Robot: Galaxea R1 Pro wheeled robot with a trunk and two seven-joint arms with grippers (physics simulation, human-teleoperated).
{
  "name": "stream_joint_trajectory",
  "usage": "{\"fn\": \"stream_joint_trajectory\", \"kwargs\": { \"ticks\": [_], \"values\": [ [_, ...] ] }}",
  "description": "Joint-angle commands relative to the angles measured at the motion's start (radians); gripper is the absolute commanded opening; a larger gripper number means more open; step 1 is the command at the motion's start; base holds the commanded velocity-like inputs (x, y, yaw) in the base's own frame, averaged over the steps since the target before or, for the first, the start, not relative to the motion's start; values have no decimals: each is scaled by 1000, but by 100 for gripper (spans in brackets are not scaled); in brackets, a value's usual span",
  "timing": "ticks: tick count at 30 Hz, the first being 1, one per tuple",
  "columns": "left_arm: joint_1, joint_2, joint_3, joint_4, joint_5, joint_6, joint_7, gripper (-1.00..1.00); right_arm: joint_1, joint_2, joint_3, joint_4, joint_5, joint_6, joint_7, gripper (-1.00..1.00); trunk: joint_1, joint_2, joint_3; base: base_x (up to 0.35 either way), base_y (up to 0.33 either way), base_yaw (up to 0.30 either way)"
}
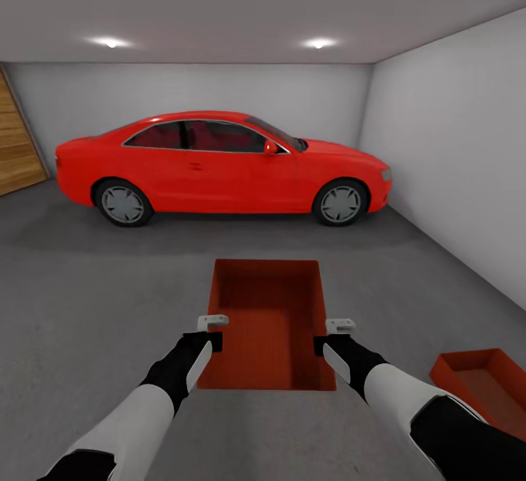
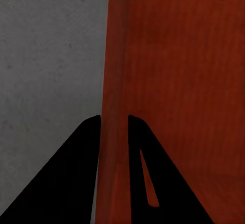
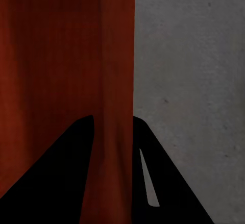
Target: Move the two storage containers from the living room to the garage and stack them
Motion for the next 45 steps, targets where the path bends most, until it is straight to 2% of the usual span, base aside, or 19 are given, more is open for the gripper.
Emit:
{"fn": "stream_joint_trajectory", "kwargs": {
  "ticks": [1, 45],
  "values": [
    [0, 1, 5, -1, -17, 12, 13, -100, -2, -11, -36, -3, 31, 7, -32, -100, 1, -2, -2, 322, 0, 0],
    [0, 1, 5, -1, -17, 12, 12, -100, -2, -11, -36, -3, 31, 6, -32, -100, 1, -2, -2, 322, 0, 0]
  ]
}}
